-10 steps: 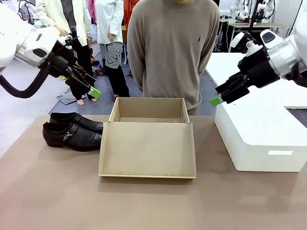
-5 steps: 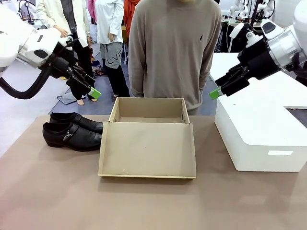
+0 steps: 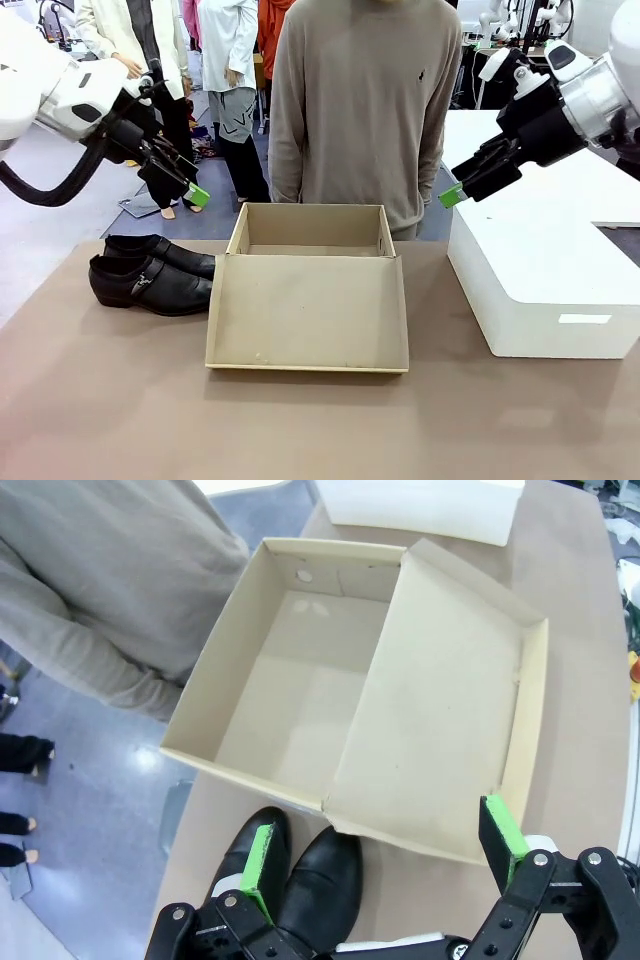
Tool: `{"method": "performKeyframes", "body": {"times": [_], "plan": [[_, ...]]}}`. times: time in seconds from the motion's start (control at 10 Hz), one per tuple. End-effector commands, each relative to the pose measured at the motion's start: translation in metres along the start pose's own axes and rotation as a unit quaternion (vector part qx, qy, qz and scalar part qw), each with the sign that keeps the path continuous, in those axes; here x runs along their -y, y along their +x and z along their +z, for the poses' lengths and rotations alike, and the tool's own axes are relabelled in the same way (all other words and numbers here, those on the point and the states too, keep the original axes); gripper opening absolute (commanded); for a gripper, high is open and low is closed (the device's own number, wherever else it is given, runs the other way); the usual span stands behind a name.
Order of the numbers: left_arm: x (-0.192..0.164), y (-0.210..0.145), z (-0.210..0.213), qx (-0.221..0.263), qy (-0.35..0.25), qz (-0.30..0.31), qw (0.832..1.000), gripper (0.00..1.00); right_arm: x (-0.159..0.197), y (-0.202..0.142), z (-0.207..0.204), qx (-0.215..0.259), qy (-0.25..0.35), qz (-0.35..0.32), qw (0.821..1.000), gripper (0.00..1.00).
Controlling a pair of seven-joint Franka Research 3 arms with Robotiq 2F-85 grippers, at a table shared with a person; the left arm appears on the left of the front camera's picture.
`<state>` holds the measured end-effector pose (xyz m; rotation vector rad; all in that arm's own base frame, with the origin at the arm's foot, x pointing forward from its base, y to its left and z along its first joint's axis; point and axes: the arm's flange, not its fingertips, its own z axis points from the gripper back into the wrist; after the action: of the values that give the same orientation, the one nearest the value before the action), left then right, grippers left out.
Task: Pack the shoes into the box.
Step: Place one shoe of the Shoes into the Shoes Box.
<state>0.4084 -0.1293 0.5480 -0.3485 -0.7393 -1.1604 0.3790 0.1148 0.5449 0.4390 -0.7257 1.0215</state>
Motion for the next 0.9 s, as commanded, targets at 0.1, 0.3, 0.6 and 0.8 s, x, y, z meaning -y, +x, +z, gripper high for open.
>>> {"method": "performKeyframes", "body": {"times": [0.1,0.3,0.6,0.8], "plan": [[-0.002,-0.001,0.000,0.009,-0.006,-0.001,1.000,1.00,0.002,0.000,-0.002,0.010,0.007,0.004,1.000,1.00],[-0.002,-0.001,0.000,0.009,-0.006,-0.001,1.000,1.00,0.002,0.000,-0.002,0.010,0.007,0.004,1.000,1.00],[0.000,0.000,0.000,0.000,0.000,0.001,1.000,1.00,0.002,0.000,-0.002,0.010,0.007,0.004,1.000,1.00],[-0.014,0.007,0.006,-0.039,0.010,-0.036,0.999,1.00,0.002,0.000,-0.002,0.010,0.007,0.004,1.000,1.00]]}}
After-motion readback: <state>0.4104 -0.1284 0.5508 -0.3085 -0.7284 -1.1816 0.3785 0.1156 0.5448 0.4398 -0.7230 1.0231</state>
